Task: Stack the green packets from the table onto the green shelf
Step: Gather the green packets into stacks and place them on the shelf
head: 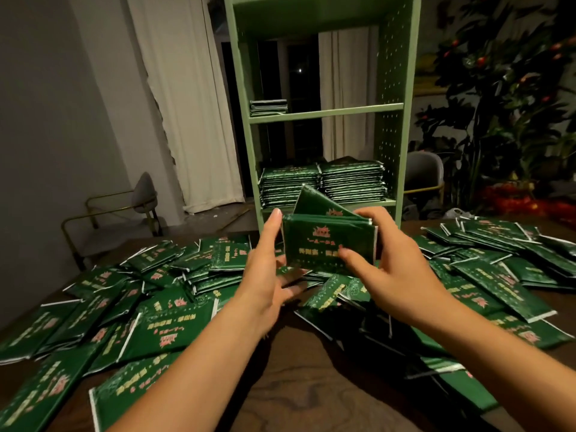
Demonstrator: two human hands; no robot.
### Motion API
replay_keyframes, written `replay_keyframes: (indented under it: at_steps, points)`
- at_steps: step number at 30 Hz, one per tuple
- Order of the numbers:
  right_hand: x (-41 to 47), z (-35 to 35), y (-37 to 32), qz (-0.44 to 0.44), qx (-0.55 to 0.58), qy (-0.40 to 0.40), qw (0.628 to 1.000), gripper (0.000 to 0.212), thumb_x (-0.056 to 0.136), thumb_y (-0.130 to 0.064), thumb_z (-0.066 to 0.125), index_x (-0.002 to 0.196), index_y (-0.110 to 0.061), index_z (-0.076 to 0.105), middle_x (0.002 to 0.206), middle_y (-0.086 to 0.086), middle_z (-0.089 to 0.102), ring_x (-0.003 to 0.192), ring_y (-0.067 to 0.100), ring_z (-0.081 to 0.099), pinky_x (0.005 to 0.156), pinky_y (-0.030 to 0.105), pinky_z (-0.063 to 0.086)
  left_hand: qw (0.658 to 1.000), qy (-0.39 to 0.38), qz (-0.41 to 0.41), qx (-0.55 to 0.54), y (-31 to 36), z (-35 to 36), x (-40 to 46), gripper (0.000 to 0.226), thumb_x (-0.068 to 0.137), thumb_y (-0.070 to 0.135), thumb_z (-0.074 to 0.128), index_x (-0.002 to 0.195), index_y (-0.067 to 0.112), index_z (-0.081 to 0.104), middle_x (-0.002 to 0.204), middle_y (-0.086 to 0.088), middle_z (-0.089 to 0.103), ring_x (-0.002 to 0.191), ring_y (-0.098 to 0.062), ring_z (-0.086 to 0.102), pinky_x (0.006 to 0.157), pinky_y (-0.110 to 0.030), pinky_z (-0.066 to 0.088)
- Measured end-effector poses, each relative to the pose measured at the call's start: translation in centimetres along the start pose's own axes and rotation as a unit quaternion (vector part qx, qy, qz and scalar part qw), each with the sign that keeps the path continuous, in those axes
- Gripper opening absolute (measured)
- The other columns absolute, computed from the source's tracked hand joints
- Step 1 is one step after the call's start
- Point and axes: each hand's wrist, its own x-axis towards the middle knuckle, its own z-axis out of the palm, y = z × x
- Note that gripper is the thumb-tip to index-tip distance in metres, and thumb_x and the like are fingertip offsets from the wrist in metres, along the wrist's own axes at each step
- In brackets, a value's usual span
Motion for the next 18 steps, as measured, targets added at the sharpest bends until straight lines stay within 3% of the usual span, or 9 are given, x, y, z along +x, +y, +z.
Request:
replay_keyframes:
  at_steps: [3, 5, 6, 10, 12, 15, 18]
  points:
    - [0.1, 0.4, -0.6, -0.076, -0.13, -0.066, 0.986, 0.044, 0.086, -0.024, 0.07, 0.124, -0.032, 0.049, 0.113, -0.016, 0.059, 0.103, 0.005, 0.059, 0.087, 0.038, 0.054, 0.998, 0.0, -0.031, -0.055, 1.5, 1.5, 0.2, 0.09, 0.054, 0.067, 0.086, 0.123, 0.015, 0.06, 0.111, -0.019, 0.074, 0.102, -0.037, 0.072, 0.091, -0.059, 0.056]
    - [0.3, 0.6, -1.1, -0.09, -0.162, -0.098, 0.978, 0.046, 0.087, -0.031, 0.069, 0.127, -0.036, 0.046, 0.116, -0.02, 0.056, 0.104, 0.004, 0.058, 0.087, 0.037, 0.053, 0.997, 0.037, -0.025, -0.064, 2.2, 1.9, 1.0, 0.109, 0.039, 0.058, 0.093, 0.13, 0.01, 0.058, 0.112, -0.02, 0.072, 0.1, -0.037, 0.073, 0.088, -0.055, 0.059]
    - [0.5, 0.5, -1.3, -0.093, -0.158, -0.093, 0.979, 0.047, 0.087, -0.033, 0.068, 0.127, -0.037, 0.045, 0.115, -0.02, 0.056, 0.104, 0.004, 0.058, 0.086, 0.037, 0.053, 0.996, 0.05, -0.018, -0.066, 2.5, 2.0, 1.4, 0.107, 0.039, 0.054, 0.093, 0.13, 0.008, 0.059, 0.106, -0.019, 0.071, 0.097, -0.035, 0.073, 0.085, -0.051, 0.061]
    - [1.2, 0.1, -2.2, -0.084, -0.157, -0.078, 0.981, 0.054, 0.089, -0.033, 0.068, 0.133, -0.037, 0.037, 0.119, -0.017, 0.057, 0.105, 0.006, 0.059, 0.088, 0.035, 0.054, 0.995, 0.084, -0.004, -0.062, 3.1, 2.3, 2.1, 0.061, 0.075, 0.039, 0.085, 0.12, 0.004, 0.063, 0.094, -0.013, 0.069, 0.08, -0.027, 0.069, 0.065, -0.035, 0.056]
    - [1.5, 0.0, -2.6, -0.083, -0.17, -0.087, 0.978, 0.053, 0.091, -0.035, 0.066, 0.133, -0.039, 0.034, 0.12, -0.017, 0.057, 0.105, 0.006, 0.06, 0.088, 0.036, 0.054, 0.995, 0.086, 0.0, -0.041, 3.5, 2.7, 2.1, 0.051, 0.081, 0.042, 0.08, 0.114, 0.005, 0.065, 0.092, -0.014, 0.069, 0.081, -0.028, 0.069, 0.068, -0.038, 0.058]
    - [2.3, -0.7, -2.8, -0.076, -0.159, -0.066, 0.982, 0.041, 0.092, -0.034, 0.065, 0.123, -0.039, 0.039, 0.113, -0.018, 0.06, 0.098, 0.002, 0.061, 0.083, 0.033, 0.054, 0.999, 0.015, 0.014, 0.029, 4.7, 3.1, 0.9, 0.047, 0.086, 0.057, 0.068, 0.1, 0.012, 0.069, 0.094, -0.012, 0.075, 0.091, -0.029, 0.072, 0.088, -0.048, 0.059]
    - [3.8, -2.1, -2.3, -0.013, -0.101, -0.066, 0.993, 0.032, 0.094, -0.031, 0.066, 0.116, -0.035, 0.044, 0.1, -0.008, 0.067, 0.078, 0.0, 0.062, 0.071, 0.028, 0.054, 0.982, -0.052, 0.062, 0.17, 5.8, 3.1, 0.5, 0.049, 0.081, 0.063, 0.07, 0.1, 0.018, 0.075, 0.095, 0.0, 0.079, 0.098, -0.019, 0.071, 0.088, -0.037, 0.052]
